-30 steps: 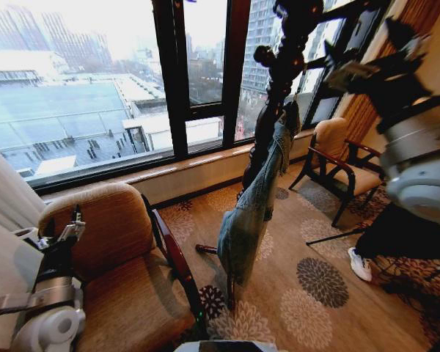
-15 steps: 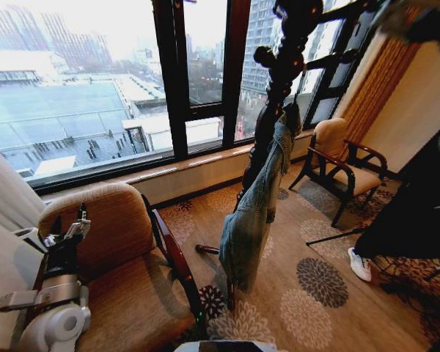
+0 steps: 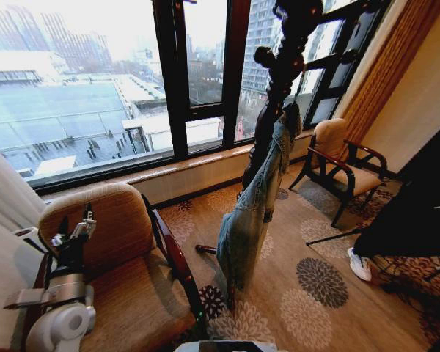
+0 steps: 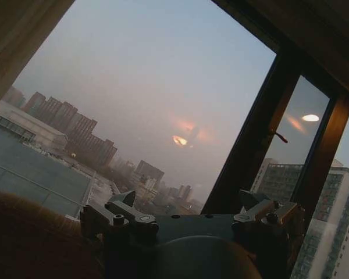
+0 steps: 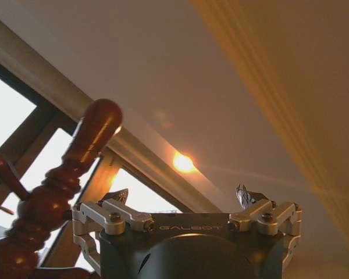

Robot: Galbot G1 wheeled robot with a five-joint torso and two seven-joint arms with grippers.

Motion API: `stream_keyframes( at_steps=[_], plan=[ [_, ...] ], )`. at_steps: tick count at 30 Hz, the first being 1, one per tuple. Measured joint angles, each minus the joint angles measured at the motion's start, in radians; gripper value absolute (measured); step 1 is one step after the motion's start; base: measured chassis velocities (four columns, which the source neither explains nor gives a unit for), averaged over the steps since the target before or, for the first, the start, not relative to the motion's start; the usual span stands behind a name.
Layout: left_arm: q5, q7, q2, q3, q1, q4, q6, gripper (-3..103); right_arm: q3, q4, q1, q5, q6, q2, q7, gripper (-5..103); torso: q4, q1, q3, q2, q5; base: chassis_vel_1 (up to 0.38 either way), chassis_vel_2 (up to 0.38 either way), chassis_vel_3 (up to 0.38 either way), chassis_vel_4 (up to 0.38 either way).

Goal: Pick up the clothes from the bed and hang them on the clothes hanger.

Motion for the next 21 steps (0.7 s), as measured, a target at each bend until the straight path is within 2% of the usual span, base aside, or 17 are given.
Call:
stream_keyframes(
  at_steps=[2,6,11,14,16,17,19,20,21],
  plan=[
    [-0.001,0.0,0.005,0.005,0.0,0.001,0.001,100,-0.002,0.007,0.019,0.017,0.0,-0.016,0.003,100,0.0,0.0,0.0,0.0,-0.0001,0.0,0.0,0.0,0.0],
    [-0.018,-0.003,0.043,0.025,-0.001,0.0,0.011,100,-0.014,0.059,0.138,0.104,0.002,-0.107,0.005,100,-0.0001,0.0,0.0,0.0,-0.0003,0.0,0.0,0.0,0.0],
    [-0.029,-0.004,0.076,0.034,0.003,-0.002,0.013,100,-0.062,0.107,0.236,0.12,0.011,-0.174,-0.001,100,0.0,0.0,0.0,0.0,-0.0003,0.0,0.0,0.0,0.0],
    [-0.039,-0.005,0.113,0.037,0.009,-0.009,0.016,100,-0.164,0.142,0.35,0.105,0.023,-0.238,-0.019,100,0.0,0.0,0.0,0.0,-0.0004,0.0,0.0,0.0,0.0],
    [-0.041,-0.005,0.12,0.038,0.009,-0.011,0.017,100,-0.188,0.144,0.371,0.098,0.025,-0.248,-0.021,100,0.0001,0.0,0.0,0.0,-0.0005,0.0,0.0,0.0,0.0],
    [-0.048,-0.007,0.14,0.038,0.009,-0.017,0.022,100,-0.29,0.147,0.46,0.065,0.029,-0.286,-0.029,100,0.0004,0.0,0.0,0.0,-0.0006,0.0,0.0,0.0,0.0],
    [-0.05,-0.008,0.145,0.038,0.009,-0.018,0.024,100,-0.31,0.147,0.478,0.058,0.03,-0.294,-0.032,100,0.0003,0.0,0.0,0.0,-0.0004,0.0,0.0,0.0,0.0],
    [-0.057,-0.012,0.171,0.039,0.005,-0.024,0.031,100,-0.452,0.147,0.612,-0.005,0.044,-0.356,-0.059,100,-0.0004,0.0,0.0,0.0,0.0,0.0,0.0,0.0,0.0],
    [-0.059,-0.013,0.181,0.039,0.004,-0.025,0.034,100,-0.511,0.147,0.661,-0.034,0.052,-0.38,-0.071,100,-0.0004,0.0,0.0,0.0,0.0,0.0,0.0,0.0,0.0]
  ],
)
